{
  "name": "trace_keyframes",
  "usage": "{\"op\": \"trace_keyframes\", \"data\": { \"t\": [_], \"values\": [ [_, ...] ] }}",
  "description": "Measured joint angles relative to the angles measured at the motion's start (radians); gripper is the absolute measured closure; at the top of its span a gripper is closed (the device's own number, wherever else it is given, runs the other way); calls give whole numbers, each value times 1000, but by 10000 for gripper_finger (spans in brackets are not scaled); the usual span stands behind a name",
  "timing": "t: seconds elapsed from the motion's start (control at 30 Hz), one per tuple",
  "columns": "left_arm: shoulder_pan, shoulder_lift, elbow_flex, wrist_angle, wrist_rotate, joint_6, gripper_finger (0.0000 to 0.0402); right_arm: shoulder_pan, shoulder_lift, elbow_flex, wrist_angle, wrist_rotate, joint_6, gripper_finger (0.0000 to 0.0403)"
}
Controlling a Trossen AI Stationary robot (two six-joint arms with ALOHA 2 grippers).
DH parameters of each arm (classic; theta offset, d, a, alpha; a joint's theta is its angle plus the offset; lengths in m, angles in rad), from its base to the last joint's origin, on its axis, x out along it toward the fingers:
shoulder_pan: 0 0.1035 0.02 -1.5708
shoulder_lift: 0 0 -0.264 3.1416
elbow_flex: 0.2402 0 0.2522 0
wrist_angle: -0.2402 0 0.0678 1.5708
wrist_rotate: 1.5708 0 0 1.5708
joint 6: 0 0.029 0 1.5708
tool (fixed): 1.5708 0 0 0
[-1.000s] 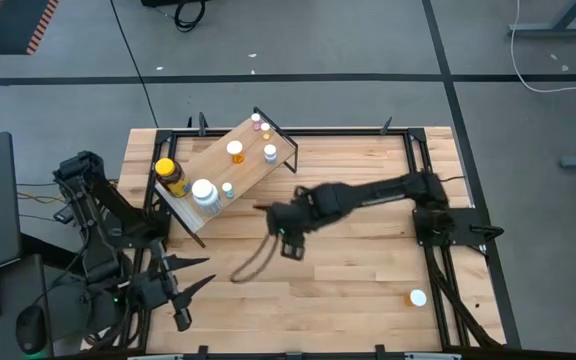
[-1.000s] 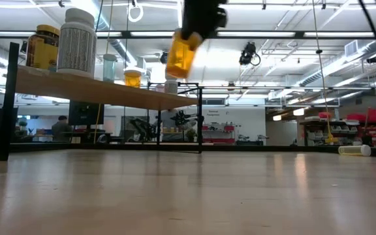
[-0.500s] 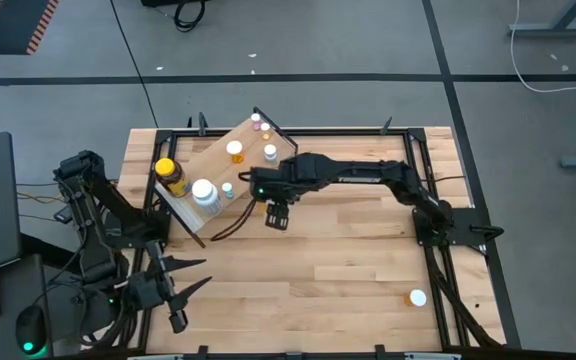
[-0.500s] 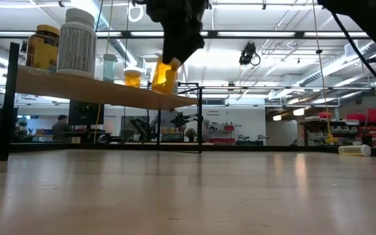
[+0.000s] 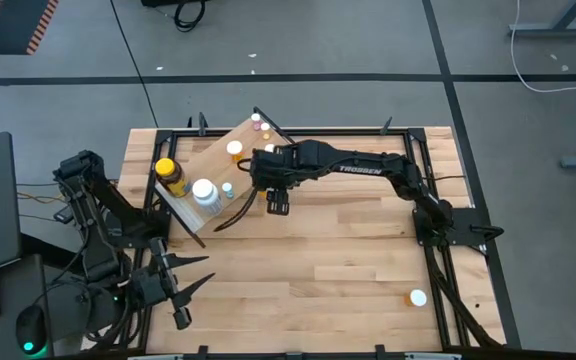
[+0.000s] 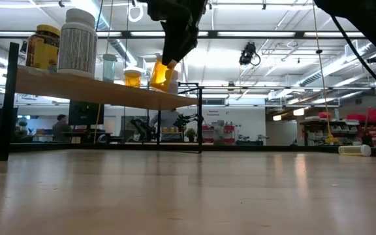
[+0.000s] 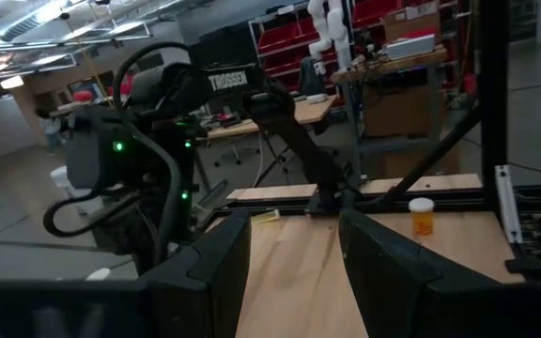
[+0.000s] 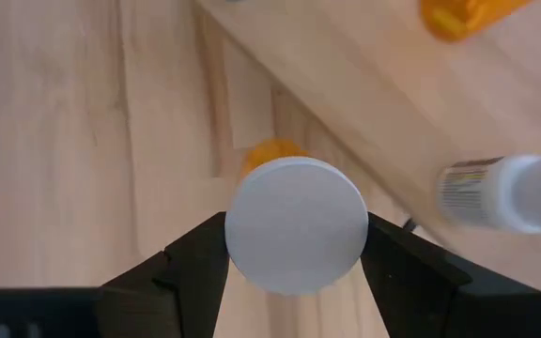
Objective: Pick and place medicine bottles onto shelf by color
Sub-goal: Put the top orange pill bottle on the shelf
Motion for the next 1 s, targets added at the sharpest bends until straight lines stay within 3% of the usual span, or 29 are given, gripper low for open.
{"op": "trace_keyframes", "data": {
  "t": [0.53, 1.0],
  "values": [
    [100, 0, 0, 14, 0, 103, 230, -76, -35, 1, 173, 49, -136, 170],
    [214, 0, 0, 50, 0, 216, 230, -79, -35, 0, 232, -12, -219, 170]
  ]
}}
